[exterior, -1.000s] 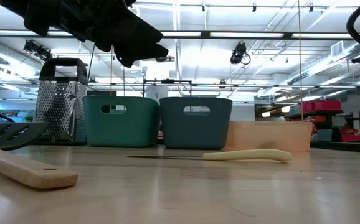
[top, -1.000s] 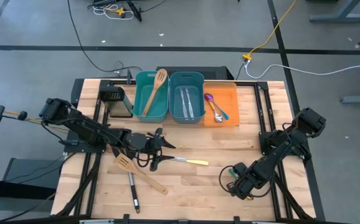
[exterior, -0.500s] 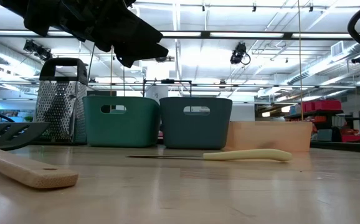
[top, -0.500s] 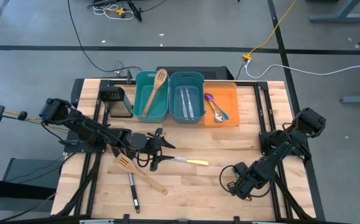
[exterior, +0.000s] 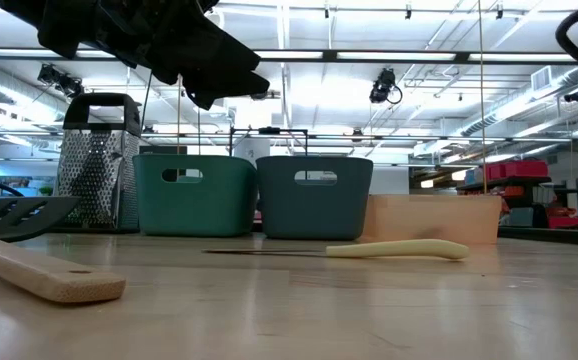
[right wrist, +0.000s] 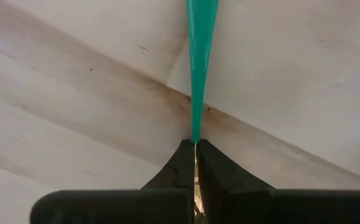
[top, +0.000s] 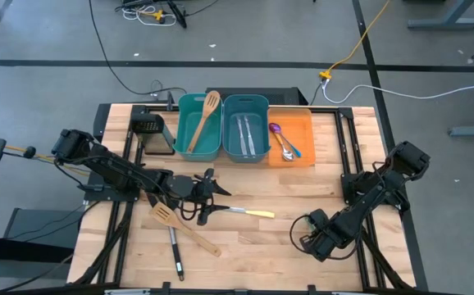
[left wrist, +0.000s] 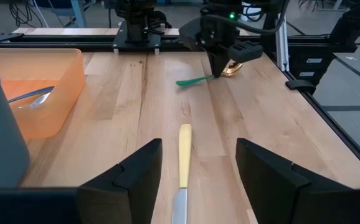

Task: Pick & Place Kitchen Items
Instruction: Put the green spoon into the orange bin

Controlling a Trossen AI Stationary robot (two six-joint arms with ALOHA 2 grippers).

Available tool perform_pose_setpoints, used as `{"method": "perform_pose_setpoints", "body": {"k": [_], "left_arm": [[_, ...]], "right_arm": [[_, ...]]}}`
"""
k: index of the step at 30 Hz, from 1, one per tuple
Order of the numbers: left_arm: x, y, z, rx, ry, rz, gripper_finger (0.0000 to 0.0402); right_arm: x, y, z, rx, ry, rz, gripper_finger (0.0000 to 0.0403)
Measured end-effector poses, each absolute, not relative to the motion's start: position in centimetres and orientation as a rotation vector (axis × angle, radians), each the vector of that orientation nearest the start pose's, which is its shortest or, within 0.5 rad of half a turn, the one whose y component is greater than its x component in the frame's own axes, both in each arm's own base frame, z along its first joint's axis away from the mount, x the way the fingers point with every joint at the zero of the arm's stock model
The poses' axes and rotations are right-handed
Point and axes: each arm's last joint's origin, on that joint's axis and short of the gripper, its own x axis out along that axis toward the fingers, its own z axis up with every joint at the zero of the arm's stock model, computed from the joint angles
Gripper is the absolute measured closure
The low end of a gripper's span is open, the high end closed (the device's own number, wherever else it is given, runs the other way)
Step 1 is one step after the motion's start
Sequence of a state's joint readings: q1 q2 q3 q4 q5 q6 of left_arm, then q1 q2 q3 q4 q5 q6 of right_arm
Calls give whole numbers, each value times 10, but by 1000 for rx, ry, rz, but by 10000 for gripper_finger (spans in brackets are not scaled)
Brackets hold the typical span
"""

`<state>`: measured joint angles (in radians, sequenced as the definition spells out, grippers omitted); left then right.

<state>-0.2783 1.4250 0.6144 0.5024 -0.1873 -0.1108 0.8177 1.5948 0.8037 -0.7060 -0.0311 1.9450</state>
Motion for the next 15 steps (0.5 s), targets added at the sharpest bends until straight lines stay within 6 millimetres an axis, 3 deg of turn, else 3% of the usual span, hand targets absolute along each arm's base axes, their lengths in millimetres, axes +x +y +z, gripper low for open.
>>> {"method": "perform_pose_setpoints", "body": {"k": [15], "left_arm": [[276,-73,199,-38,304,-73,191]], "right_arm": [[180,177,142,944,1376,-755,394]]}}
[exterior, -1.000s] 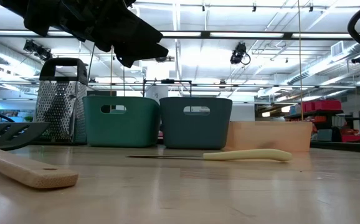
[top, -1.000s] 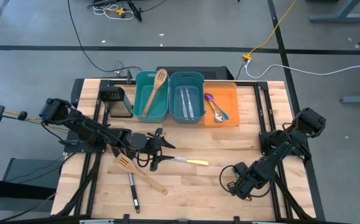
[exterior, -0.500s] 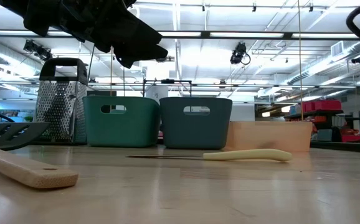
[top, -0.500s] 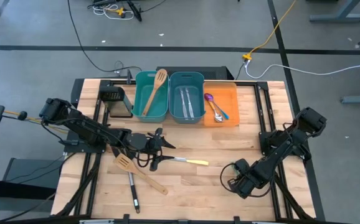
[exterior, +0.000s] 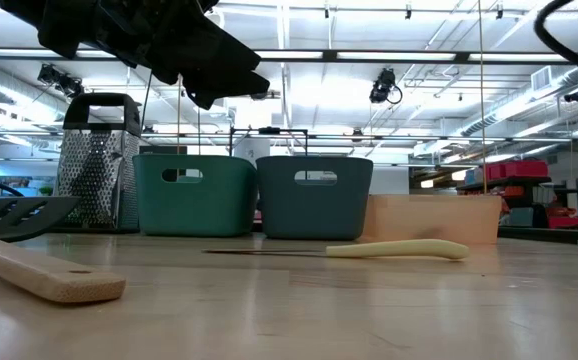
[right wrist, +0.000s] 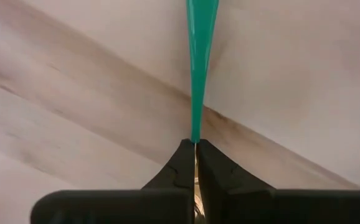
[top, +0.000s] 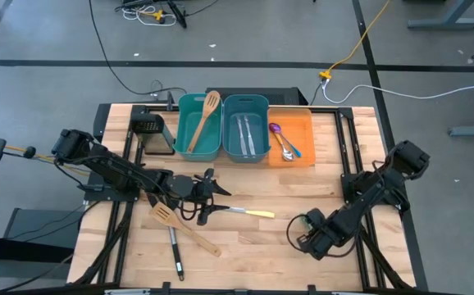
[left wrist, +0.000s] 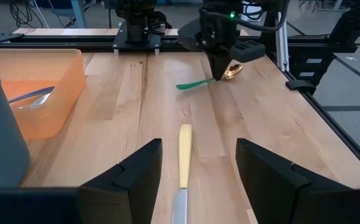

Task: Pick & Place Kitchen Items
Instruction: Put the green spoon into the orange bin

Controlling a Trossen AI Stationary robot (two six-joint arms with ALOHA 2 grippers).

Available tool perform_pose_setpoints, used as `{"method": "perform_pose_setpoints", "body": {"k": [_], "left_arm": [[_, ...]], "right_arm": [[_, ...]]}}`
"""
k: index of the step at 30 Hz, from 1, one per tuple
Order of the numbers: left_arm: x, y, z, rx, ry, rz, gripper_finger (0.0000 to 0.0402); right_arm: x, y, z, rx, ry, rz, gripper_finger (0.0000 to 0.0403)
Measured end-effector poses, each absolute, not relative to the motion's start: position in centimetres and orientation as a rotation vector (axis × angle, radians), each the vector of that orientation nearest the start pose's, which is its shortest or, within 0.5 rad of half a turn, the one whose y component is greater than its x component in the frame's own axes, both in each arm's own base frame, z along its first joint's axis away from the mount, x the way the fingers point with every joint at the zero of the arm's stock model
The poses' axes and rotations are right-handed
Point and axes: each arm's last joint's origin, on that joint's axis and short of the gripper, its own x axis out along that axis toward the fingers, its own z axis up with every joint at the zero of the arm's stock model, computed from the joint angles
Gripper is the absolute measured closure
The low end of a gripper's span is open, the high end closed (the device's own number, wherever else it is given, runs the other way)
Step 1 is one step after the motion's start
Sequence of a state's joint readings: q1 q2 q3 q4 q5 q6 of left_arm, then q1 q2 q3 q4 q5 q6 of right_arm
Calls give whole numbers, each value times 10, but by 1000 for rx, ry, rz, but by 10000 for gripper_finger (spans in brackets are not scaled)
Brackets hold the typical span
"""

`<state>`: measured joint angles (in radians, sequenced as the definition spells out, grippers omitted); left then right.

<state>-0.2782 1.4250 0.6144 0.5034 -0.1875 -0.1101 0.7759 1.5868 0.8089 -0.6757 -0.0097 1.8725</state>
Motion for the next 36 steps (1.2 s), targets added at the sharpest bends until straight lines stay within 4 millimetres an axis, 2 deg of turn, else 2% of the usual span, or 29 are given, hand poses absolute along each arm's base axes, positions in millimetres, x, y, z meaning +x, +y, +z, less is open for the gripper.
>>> {"method": "perform_pose_setpoints", "body": {"k": [10,25,32,36], "left_arm": [[276,-73,199,-39,303,-73,191],[276,-73,199,-38,303,-73,191],[276,-73,199,-38,303,-70,191],[276,-73,199,-37,303,-70,191]], "right_arm": [[192,152,168,932,1218,-677,394],[200,88,216,852,995,-622,394],[206,53,228,799,951,-645,394],[212,36,246,744,929,-664,394]]}}
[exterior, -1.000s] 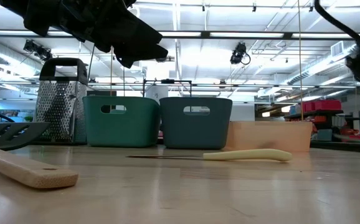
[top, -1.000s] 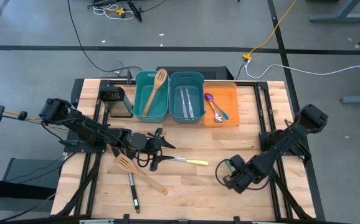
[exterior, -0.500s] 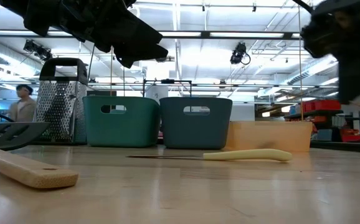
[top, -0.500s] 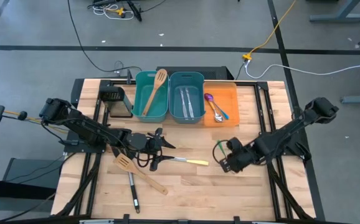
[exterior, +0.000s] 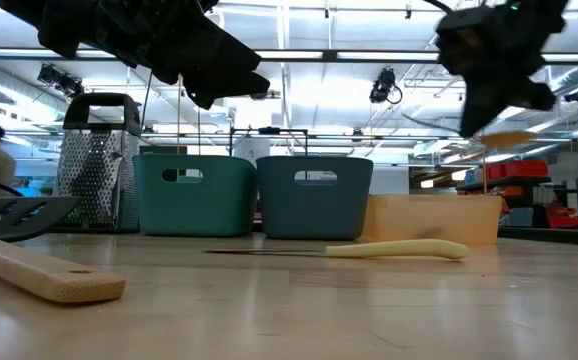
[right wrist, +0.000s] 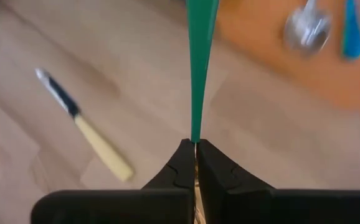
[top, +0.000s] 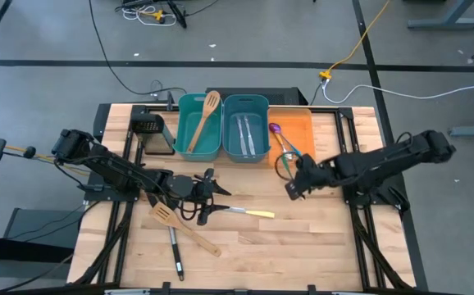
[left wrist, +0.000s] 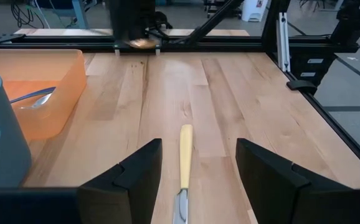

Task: Pick & Place Kitchen Items
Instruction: Put the green spoon into the orange bin

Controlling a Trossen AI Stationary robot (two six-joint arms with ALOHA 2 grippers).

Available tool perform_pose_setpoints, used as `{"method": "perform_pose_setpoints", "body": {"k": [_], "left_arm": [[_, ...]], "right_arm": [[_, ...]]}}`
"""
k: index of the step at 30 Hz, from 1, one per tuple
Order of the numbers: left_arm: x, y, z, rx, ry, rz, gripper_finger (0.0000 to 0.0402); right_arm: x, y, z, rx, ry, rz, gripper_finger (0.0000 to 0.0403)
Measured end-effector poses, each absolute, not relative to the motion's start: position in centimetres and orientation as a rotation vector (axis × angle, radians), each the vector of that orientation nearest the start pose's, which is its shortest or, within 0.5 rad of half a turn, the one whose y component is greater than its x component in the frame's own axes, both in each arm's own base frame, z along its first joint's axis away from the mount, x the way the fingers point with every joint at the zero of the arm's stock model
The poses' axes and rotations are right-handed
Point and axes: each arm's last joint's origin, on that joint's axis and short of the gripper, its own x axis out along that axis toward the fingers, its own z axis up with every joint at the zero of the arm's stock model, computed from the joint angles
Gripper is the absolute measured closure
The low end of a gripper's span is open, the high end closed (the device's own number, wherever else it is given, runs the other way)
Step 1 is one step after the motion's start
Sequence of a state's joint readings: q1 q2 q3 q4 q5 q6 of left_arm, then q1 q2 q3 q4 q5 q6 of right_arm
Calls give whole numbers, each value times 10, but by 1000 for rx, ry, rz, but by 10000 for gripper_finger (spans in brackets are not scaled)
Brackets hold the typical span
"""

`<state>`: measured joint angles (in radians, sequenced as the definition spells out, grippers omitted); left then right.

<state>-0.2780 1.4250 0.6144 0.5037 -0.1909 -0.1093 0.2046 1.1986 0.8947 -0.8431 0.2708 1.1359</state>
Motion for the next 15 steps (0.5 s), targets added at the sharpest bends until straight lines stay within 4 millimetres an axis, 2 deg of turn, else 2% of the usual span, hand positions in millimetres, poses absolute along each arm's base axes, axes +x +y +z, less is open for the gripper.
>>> {"method": "perform_pose_setpoints", "body": {"k": [4,7,15], "left_arm": [[276,-73,199,-37,303,-70,191],[276,-73,199,-37,303,-70,191],[276,-73,199,-36,308,-70,191]], "right_arm": [[218,20,272,675,869,-699,394],[219,7,283,636,861,-751,394],[218,-35,284,637,888,-844,394]]}}
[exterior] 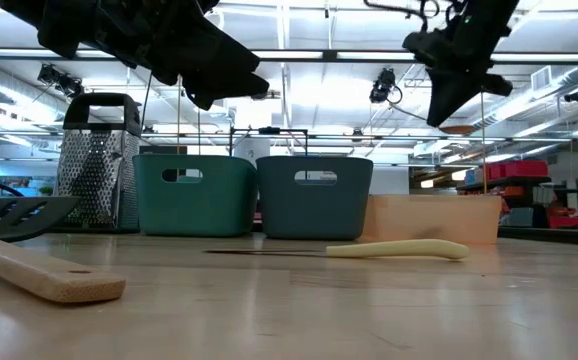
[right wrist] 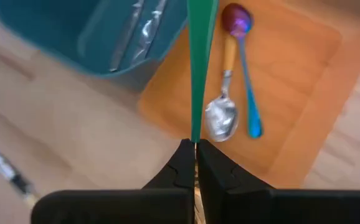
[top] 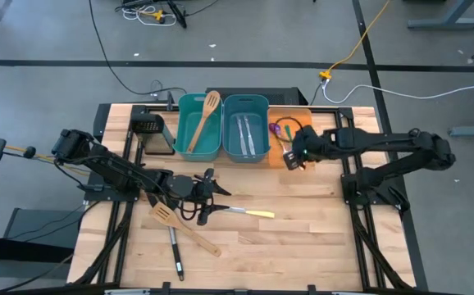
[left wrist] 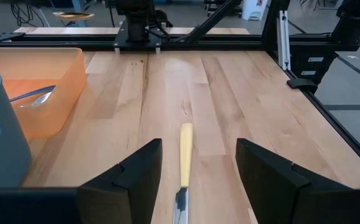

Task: Pick & Place Kitchen Items
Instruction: Put the green spoon into the orange bin

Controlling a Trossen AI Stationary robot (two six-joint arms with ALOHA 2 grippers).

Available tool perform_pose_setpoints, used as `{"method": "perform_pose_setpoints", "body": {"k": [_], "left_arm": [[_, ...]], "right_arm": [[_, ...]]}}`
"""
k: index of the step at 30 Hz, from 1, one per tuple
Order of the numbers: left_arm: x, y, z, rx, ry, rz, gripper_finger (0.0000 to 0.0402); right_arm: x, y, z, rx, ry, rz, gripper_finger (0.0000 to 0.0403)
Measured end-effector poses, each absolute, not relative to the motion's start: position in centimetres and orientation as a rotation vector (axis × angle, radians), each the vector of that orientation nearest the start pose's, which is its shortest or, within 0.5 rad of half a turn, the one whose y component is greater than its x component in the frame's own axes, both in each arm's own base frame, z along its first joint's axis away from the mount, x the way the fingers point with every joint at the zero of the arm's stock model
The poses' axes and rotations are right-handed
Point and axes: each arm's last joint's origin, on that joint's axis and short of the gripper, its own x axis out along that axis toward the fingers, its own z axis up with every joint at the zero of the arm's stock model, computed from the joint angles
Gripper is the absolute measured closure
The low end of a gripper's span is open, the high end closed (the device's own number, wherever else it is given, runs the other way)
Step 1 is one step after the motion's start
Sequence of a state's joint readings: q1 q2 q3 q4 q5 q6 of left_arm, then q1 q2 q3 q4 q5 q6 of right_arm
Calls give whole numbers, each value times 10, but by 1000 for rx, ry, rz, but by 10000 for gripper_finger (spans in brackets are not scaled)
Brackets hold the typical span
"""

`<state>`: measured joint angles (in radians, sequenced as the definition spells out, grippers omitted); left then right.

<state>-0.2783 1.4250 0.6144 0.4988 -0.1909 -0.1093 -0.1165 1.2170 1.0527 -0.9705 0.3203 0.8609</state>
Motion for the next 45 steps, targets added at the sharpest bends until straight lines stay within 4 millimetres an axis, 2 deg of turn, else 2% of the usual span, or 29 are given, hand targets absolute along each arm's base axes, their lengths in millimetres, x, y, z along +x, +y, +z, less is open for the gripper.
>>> {"method": "perform_pose_setpoints", "body": {"k": [5,11,19,33,45], "left_arm": [[276,-73,199,-36,308,-70,191],[276,-73,199,-36,310,-70,191],[276,-73,199,-36,310,-70,191],[276,-73,199,-35,310,-70,191],[276,-73,199,-35,310,-70,191]], "right_arm": [[215,-58,282,626,889,-906,394],[223,-80,276,612,877,-941,394],[238,-103,250,596,976,-964,394],[257,-129,212,597,1073,-968,394],[263,-138,198,599,1096,-963,394]]}}
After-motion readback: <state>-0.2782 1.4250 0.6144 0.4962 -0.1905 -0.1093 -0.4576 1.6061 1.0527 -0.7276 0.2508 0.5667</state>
